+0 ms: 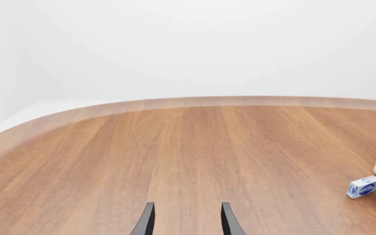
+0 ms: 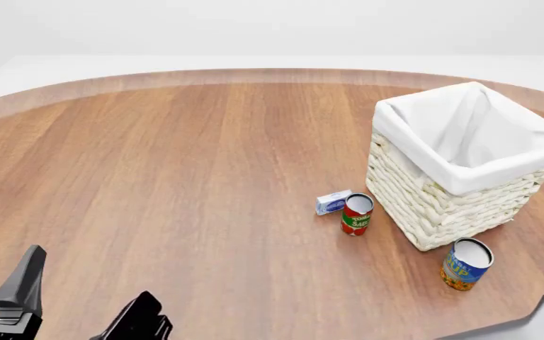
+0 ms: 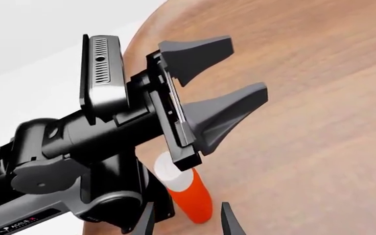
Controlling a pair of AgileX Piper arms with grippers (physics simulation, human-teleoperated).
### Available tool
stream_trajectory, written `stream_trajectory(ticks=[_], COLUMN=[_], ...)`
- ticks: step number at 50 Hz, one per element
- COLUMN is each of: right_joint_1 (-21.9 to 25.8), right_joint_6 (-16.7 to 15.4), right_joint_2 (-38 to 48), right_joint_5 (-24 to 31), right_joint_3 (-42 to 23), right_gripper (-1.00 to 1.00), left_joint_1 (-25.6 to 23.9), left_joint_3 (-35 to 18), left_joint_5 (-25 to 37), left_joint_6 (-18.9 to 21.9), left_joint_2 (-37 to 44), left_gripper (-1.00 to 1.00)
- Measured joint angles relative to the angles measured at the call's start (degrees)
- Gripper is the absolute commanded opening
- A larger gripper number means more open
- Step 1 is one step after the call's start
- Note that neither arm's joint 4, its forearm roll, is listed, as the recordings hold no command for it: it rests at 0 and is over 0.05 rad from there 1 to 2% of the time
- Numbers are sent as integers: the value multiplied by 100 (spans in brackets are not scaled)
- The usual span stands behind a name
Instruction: Pick up the ketchup, and put it in the basket.
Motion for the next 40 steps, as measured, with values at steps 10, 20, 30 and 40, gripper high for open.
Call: stream_trajectory(ticks=[10, 20, 30, 40], right_joint_1=[36, 62, 84, 111], right_joint_6=[2, -6, -30, -66], right_joint_2=[116, 190, 284, 382], right_joint_5=[66, 137, 243, 379], right_joint_3=[-122, -230, -381, -557], right_gripper=[100, 100, 100, 100], left_joint_1=[0, 0, 0, 0], left_joint_3=[0, 0, 0, 0], left_joint_5=[0, 0, 0, 0], left_joint_6=[0, 0, 0, 0], left_joint_2=[0, 0, 0, 0], left_gripper=[100, 100, 100, 100])
